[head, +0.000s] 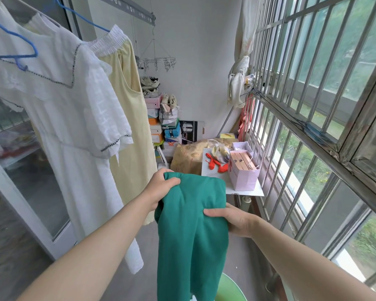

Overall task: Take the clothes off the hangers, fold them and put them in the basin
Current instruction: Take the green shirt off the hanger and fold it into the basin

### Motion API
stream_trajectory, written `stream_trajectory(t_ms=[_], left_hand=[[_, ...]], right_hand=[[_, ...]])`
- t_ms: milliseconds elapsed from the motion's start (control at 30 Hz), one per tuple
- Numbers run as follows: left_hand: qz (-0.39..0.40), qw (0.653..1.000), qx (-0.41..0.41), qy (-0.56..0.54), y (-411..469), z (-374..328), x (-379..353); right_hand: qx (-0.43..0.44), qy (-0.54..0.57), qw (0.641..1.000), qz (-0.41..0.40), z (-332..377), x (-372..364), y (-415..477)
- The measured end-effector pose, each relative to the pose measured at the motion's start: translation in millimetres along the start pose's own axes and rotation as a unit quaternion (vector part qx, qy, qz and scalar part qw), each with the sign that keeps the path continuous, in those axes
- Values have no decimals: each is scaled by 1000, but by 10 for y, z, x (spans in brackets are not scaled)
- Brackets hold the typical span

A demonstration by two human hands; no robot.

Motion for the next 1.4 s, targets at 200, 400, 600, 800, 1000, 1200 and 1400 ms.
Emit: stream_trajectory(t_ms=[200,400,600,800,1000,1200,1400], left_hand=[[-7,993,42,-111,1,50,50],[82,961,182,-190,-91,506,-64],[147,934,241,-220,-151,819,-210],[166,960,186,-125,-165,701,-246],[111,972,158,-132,-108,786,-113],[43,995,82,-25,-146,745,59],[52,976,-8,211,-256,672,217]], right_hand=[[-13,22,999,-34,68,43,6],[-30,87,991,-97,123,148,-66],[-31,52,983,-173,225,281,-96],[-43,24,976,-211,201,356,-81],[-85,16,992,-96,63,241,-140],[-105,45,983,-142,-26,234,-30],[-118,16,974,-190,-68,113,152]])
Point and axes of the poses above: each hand's wrist, its own y-axis towards the middle knuckle, its own x-axis out of the back of the hand, z = x × y, the point moved 7 cm from there along y, towards the middle knuckle, and after that the axes turned 10 degrees about -y, right-handed, at the moved point
